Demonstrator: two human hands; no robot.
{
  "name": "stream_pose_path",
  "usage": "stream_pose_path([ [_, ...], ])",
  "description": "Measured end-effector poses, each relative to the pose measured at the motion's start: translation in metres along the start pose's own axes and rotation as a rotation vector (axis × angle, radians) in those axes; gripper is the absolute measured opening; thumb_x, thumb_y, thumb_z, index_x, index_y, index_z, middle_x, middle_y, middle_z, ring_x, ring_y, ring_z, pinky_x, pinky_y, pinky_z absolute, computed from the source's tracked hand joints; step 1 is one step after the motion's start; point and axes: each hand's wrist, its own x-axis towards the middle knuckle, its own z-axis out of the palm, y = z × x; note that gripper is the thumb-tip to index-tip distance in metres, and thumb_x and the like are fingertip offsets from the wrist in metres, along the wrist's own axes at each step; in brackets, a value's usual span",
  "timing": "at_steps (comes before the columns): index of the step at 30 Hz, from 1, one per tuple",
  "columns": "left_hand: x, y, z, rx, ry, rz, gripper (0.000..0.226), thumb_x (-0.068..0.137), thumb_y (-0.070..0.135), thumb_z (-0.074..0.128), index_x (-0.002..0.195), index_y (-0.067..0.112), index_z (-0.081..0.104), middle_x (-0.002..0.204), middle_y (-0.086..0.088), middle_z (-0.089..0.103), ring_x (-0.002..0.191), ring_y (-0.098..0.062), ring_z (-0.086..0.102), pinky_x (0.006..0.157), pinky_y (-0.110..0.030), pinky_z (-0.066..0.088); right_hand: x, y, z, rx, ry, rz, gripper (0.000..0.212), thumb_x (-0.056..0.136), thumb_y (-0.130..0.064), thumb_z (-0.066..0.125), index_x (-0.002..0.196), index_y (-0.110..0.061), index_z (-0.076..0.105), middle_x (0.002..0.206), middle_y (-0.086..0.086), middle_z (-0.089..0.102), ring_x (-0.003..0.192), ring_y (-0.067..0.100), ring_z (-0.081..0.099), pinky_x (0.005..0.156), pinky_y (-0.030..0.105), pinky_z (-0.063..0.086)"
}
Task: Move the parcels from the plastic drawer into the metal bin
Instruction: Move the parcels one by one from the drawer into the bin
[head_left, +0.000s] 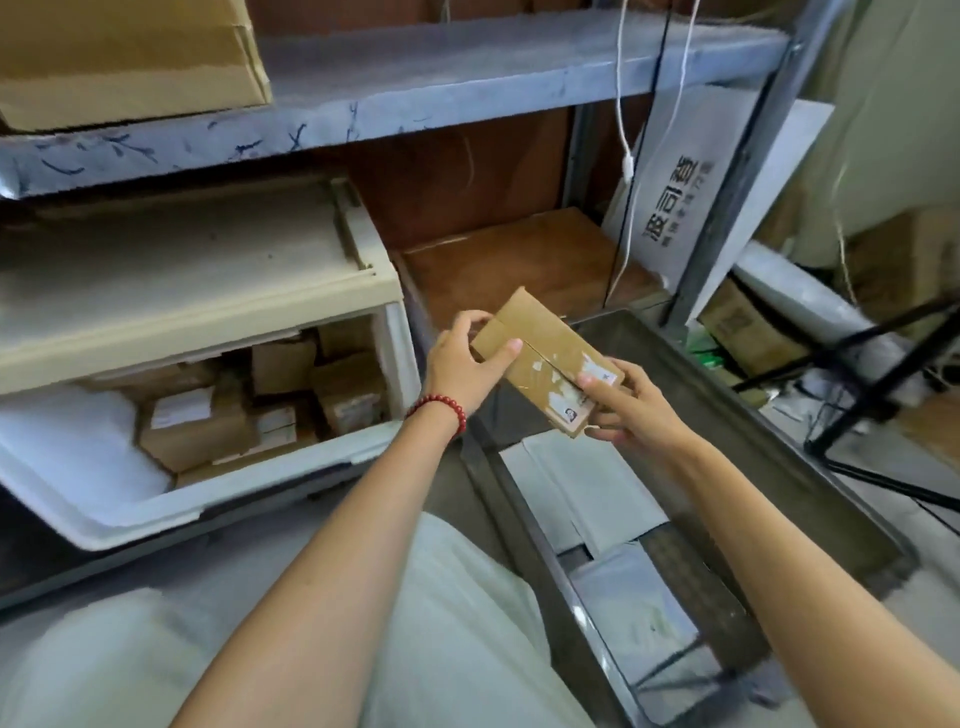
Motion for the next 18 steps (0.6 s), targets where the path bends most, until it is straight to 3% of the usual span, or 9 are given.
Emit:
stream_pose_path([
  [4, 0.013, 0.008, 0.048, 0.027, -0.151, 0.020, 0.038, 0.082, 0.048, 0.067, 0.112, 0.034, 0.050, 0.114, 0.003, 0.059, 0.104, -0.021, 0.058, 0.090, -0.038, 0.051, -0.007, 0.019, -0.040, -0.021, 0.105, 0.047, 0.042, 0.080, -0.040, 0.073, 0.107, -0.014, 0.055, 0.086, 0.000, 0.066, 0.066, 0.011, 0.062, 0.057, 0.024, 0.047],
  [6, 0.016, 0.008, 0.068, 0.025, -0.244, -0.021, 0.033, 0.084, 0.047, 0.066, 0.110, 0.035, 0.050, 0.107, 0.007, 0.058, 0.098, -0.021, 0.060, 0.086, -0.038, 0.053, -0.009, 0.028, -0.058, -0.111, 0.113, 0.063, 0.036, 0.081, -0.040, 0.072, 0.102, -0.015, 0.057, 0.085, -0.007, 0.064, 0.067, 0.006, 0.058, 0.052, 0.016, 0.042],
  [9, 0.014, -0.003, 0.095, 0.015, -0.372, -0.050, 0.031, 0.086, 0.039, 0.067, 0.111, 0.031, 0.051, 0.099, 0.010, 0.057, 0.090, -0.011, 0.058, 0.076, -0.027, 0.052, -0.006, 0.043, -0.077, -0.279, 0.124, 0.113, 0.039, 0.077, -0.043, 0.075, 0.105, -0.022, 0.057, 0.099, -0.008, 0.064, 0.082, 0.004, 0.063, 0.065, 0.015, 0.048],
  [14, 0.007, -0.030, 0.135, 0.081, -0.542, -0.070, 0.033, 0.082, 0.038, 0.071, 0.110, 0.033, 0.056, 0.108, 0.005, 0.062, 0.097, -0.016, 0.058, 0.083, -0.031, 0.049, 0.006, 0.080, -0.078, -0.234, 0.063, 0.219, 0.057, 0.078, -0.037, 0.077, 0.127, -0.029, 0.048, 0.102, 0.005, 0.070, 0.091, 0.018, 0.070, 0.088, 0.036, 0.056],
  [18, 0.013, -0.055, 0.148, 0.151, -0.612, -0.146, 0.036, 0.079, 0.042, 0.074, 0.109, 0.031, 0.057, 0.107, 0.007, 0.061, 0.097, -0.019, 0.059, 0.087, -0.031, 0.048, 0.015, 0.102, -0.074, -0.180, 0.004, 0.268, 0.064, 0.084, -0.022, 0.073, 0.135, -0.030, 0.035, 0.099, 0.005, 0.067, 0.080, 0.011, 0.068, 0.069, 0.017, 0.055],
])
